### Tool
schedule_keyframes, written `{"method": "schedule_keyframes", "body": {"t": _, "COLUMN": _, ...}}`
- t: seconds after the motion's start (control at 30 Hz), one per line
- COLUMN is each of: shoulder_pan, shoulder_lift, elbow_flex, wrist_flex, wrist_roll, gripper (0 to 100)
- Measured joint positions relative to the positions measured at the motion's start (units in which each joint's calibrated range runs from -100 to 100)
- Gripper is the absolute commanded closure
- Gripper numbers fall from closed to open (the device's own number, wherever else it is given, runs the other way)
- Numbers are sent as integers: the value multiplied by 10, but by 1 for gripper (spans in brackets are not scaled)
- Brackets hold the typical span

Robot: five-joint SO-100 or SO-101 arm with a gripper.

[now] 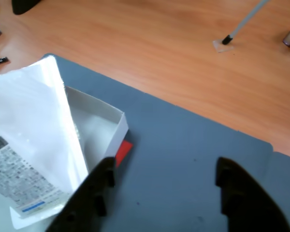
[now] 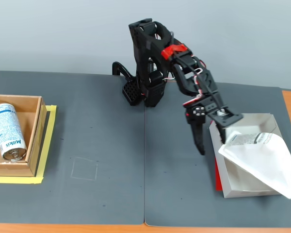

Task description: Pick the sandwich and put it in the gray box

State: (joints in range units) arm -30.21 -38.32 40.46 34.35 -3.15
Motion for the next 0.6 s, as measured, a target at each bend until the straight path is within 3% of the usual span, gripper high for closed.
{"method": "schedule_keyframes", "body": {"t": 0.2, "shoulder_pan": 49, "shoulder_lift": -64, "elbow_flex": 65, "wrist_flex": 0, "wrist_roll": 0, "gripper": 97}}
{"method": "schedule_keyframes", "body": {"t": 0.6, "shoulder_pan": 134, "shoulder_lift": -178, "elbow_flex": 186, "wrist_flex": 0, "wrist_roll": 2, "gripper": 98}}
